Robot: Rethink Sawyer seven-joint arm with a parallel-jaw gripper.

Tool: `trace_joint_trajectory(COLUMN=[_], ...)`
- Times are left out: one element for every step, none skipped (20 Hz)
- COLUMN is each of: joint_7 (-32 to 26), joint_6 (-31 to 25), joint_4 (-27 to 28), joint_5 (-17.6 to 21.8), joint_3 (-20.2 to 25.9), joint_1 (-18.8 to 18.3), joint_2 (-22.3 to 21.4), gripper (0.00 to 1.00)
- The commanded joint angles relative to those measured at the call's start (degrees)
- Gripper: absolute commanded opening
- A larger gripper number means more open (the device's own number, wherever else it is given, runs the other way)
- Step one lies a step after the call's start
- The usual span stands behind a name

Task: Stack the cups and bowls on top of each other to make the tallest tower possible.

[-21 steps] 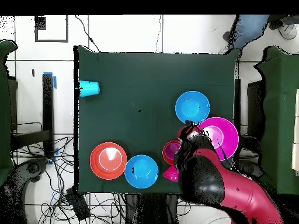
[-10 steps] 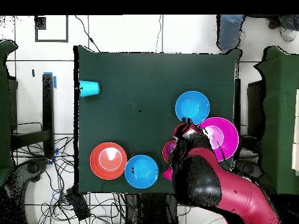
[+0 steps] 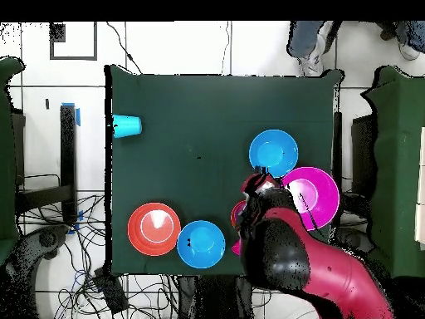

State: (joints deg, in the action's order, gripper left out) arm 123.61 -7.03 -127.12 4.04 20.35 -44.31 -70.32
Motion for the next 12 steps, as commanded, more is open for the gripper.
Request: trace_joint_trajectory(joint_7=[10.99, 11.67, 12.0, 12.26, 12.34, 12.34, 12.28, 12.16, 11.97, 11.57, 11.2, 10.93], joint_6=[6.84, 8.86, 10.26, 10.94, 11.25, 11.58, 12.01, 12.7, 13.05, 12.8, 12.29, 11.55], joint_4=[-0.43, 0.17, 0.83, 1.25, 1.71, 2.16, 2.35, 2.38, 2.13, 2.22, 1.8, 1.23], joint_5=[-1.66, -2.22, -2.9, -3.61, -4.31, -5.14, -5.75, -6.22, -6.49, -6.96, -7.04, -7.04], joint_3=[-3.65, -4.94, -6.15, -6.7, -7.58, -8.78, -9.2, -9.3, -9.06, -9.37, -9.02, -8.1], joint_1=[6.97, 8.55, 10.01, 10.92, 12.0, 13.43, 14.03, 14.46, 14.32, 14.72, 14.3, 13.54], joint_2=[11.62, 13.38, 14.61, 15.26, 15.72, 16.07, 16.49, 16.89, 16.96, 16.76, 16.07, 15.28], gripper=[1.0, 1.0, 1.0, 1.0, 1.0, 1.0, 1.0, 1.0, 1.0, 1.0, 1.0, 1.0])
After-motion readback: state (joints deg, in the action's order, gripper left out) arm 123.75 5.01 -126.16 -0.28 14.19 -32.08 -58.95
